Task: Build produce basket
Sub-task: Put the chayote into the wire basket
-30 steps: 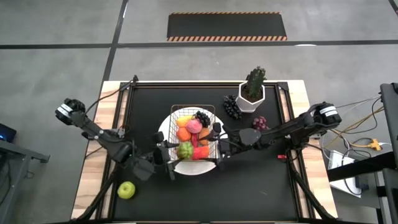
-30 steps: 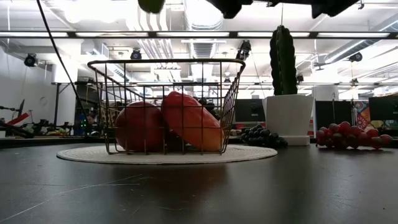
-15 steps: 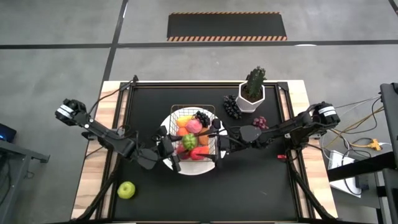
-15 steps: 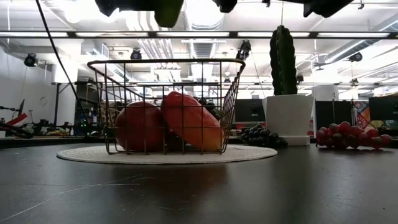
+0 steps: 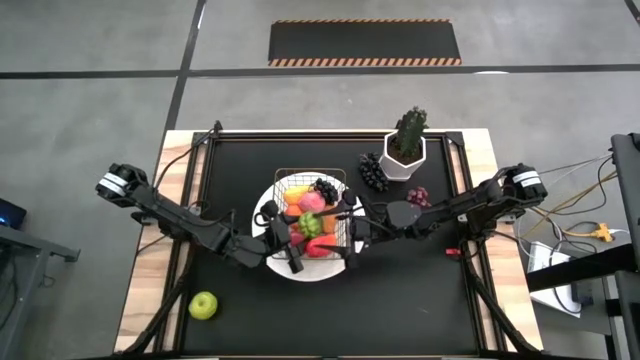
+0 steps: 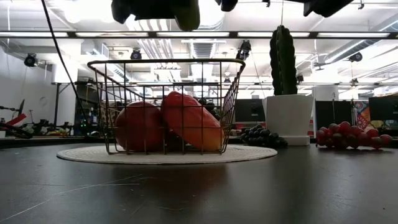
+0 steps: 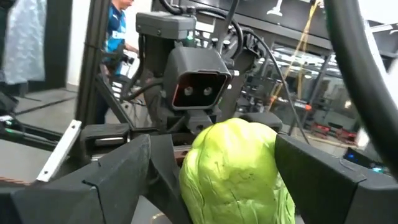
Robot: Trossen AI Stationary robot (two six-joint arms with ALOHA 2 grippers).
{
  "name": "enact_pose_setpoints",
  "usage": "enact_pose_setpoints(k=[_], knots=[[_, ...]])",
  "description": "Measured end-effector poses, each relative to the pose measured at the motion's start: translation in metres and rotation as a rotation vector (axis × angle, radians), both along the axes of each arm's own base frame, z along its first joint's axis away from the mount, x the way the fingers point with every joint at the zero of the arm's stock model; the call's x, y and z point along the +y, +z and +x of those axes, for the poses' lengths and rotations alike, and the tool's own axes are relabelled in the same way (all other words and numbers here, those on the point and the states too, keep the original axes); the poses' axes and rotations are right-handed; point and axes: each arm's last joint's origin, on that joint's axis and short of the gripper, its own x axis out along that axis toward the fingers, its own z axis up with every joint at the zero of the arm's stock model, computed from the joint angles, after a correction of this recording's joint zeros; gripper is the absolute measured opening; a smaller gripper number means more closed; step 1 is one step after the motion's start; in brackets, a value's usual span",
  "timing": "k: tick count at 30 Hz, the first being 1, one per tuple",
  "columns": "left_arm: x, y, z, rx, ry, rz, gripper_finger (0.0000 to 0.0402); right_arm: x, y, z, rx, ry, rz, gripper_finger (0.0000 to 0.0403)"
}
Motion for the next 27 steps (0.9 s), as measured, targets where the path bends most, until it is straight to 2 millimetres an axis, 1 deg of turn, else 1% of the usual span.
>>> enact_pose_setpoints(k=[2,6,11,15,20,24,27], knots=[[0.0,0.0,0.0,0.001,-0.001,0.001,0.0205,-0.001,0.0,0.0,0.001,-0.037,-0.019,0.0327],[0.0,0.0,0.0,-0.001,-0.003,-0.001,0.0205,-0.001,0.0,0.0,0.001,-0.054,-0.041,0.0327],[0.0,0.0,0.0,0.007,-0.006,0.011,0.0205,-0.002,-0.001,0.0,0.004,-0.064,-0.046,0.0327],[-0.003,-0.001,-0.001,0.033,-0.029,0.04,0.0205,-0.003,-0.002,0.001,0.016,-0.107,-0.043,0.0327],[-0.01,-0.004,-0.005,0.115,-0.074,0.16,0.0205,-0.001,-0.003,0.0,0.072,-0.047,-0.04,0.0327],[-0.012,-0.003,-0.004,0.13,-0.15,0.192,0.0205,0.001,0.0,0.002,0.103,0.039,-0.015,0.0327],[-0.012,-0.004,-0.004,0.152,-0.166,0.237,0.0205,0.002,0.0,0.002,0.109,0.056,-0.011,0.0322]])
